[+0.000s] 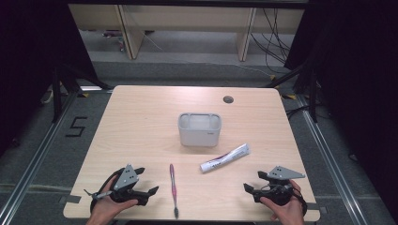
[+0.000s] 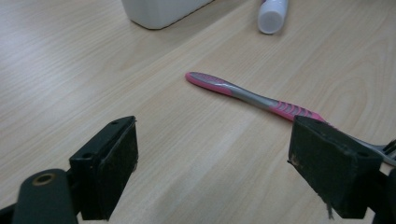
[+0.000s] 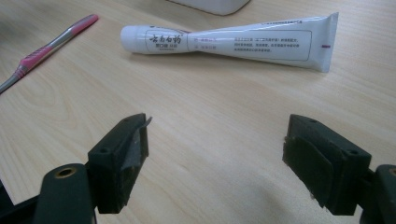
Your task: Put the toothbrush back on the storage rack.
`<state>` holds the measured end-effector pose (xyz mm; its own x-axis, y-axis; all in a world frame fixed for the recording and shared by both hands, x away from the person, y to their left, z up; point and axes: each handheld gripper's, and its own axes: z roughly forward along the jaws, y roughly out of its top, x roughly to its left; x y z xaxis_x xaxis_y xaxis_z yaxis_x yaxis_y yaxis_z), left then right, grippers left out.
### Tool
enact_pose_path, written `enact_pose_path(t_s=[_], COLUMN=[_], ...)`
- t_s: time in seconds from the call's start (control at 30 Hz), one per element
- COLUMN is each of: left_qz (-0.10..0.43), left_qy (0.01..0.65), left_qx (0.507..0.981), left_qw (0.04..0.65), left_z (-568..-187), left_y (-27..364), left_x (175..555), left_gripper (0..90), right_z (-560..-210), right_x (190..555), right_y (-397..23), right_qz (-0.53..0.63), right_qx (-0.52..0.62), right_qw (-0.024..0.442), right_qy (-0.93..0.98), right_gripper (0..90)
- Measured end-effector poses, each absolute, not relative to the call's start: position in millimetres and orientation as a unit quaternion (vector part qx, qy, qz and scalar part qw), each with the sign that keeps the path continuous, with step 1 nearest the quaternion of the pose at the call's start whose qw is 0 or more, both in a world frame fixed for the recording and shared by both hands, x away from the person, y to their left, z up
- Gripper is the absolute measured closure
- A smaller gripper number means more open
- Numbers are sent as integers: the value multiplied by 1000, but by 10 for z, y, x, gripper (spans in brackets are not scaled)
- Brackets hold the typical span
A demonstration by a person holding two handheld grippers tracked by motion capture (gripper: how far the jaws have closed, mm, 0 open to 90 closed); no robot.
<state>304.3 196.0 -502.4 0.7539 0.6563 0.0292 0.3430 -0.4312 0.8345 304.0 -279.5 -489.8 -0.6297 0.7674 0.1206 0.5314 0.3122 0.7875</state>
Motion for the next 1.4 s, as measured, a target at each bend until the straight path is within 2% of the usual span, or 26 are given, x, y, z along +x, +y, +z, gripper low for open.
enact_pose_path(t_s=[0.17,0.43,0.5,0.7,0.77,0.87,1.07,1.1,1.4], left_qz=[177,181,184,203,202,200,201,200,193], left_qy=[268,241,235,212,213,218,209,205,197], left_qx=[846,854,854,861,861,861,864,866,874], left_qw=[425,425,427,415,414,414,411,410,399], left_z=[-5032,-4998,-4989,-4994,-4998,-5009,-5035,-5029,-5047], left_y=[1907,1800,1778,1703,1682,1659,1585,1557,1403], left_x=[3067,3086,3093,3155,3205,3262,3376,3400,3613], left_gripper=[154,179,270,697,794,877,895,894,896], right_z=[-4911,-4918,-4925,-4924,-4919,-4920,-4919,-4924,-4931], right_x=[3032,3053,3060,3062,3046,3042,3044,3062,3065], right_y=[-2774,-2778,-2777,-2774,-2763,-2762,-2763,-2769,-2764], right_qz=[423,423,421,423,424,424,426,422,425], right_qx=[418,411,412,413,418,418,416,409,409], right_qw=[125,130,134,133,123,124,124,135,123], right_qy=[794,797,797,795,794,793,794,798,798], right_gripper=[234,239,240,243,243,244,245,246,246])
